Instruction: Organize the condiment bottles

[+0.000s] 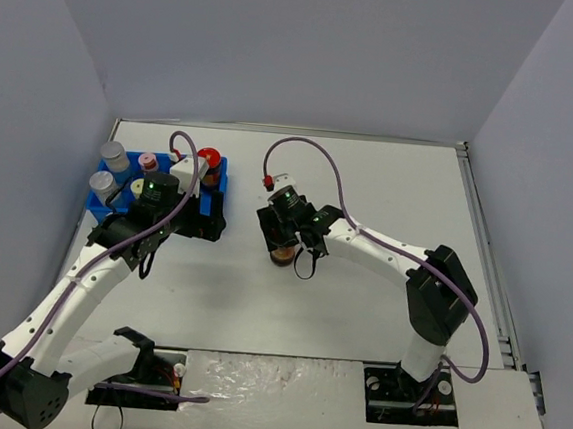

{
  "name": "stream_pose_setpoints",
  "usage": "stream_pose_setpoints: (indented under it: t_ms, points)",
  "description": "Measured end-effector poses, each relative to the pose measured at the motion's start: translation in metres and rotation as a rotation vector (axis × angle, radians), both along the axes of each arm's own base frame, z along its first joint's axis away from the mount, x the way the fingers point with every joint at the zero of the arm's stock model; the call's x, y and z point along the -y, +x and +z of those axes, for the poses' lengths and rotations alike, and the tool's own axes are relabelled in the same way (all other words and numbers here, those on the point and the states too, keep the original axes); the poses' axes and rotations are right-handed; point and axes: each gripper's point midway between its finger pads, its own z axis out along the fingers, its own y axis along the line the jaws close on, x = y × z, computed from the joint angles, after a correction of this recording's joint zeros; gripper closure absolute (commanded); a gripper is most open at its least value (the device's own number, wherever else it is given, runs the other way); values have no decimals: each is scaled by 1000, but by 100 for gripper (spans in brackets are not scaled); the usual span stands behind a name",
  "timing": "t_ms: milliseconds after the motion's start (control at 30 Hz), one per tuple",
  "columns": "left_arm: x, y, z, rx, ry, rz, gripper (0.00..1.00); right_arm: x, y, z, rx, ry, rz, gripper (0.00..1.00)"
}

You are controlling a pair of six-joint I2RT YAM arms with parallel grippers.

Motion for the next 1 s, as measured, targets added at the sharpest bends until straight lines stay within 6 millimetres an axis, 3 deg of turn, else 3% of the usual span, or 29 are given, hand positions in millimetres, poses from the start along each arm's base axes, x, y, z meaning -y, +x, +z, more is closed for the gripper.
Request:
stream_pose_setpoints:
  t_ms: [100,200,333,500,633,700,833,900,1000]
  points:
    - [1,-2,4,10,-17,1,3,-3,-6,2,-8,-14,13,16]
    - [1,-7,5,13,-36,0,3,-11,-4,18,18,2,21,5]
    - [3,-10,7,13,-54,-5,3,-17,1,57,87,62,20,0]
    - [8,-12,7,5,-71,-22,3,3,1,126,206,147,-22,0]
    - [22,-12,5,-6,-74,-65,3,44,6,174,308,191,-120,0]
    - [36,-13,2,-21,-63,-106,3,74,15,185,344,210,-194,0]
    - [81,-10,4,-19,-49,-230,3,173,22,181,376,154,-427,0]
    - [104,-6,2,-11,-37,-292,3,203,15,179,381,137,-496,0]
    - [131,-4,-11,-22,-5,-371,3,229,6,181,394,140,-551,0]
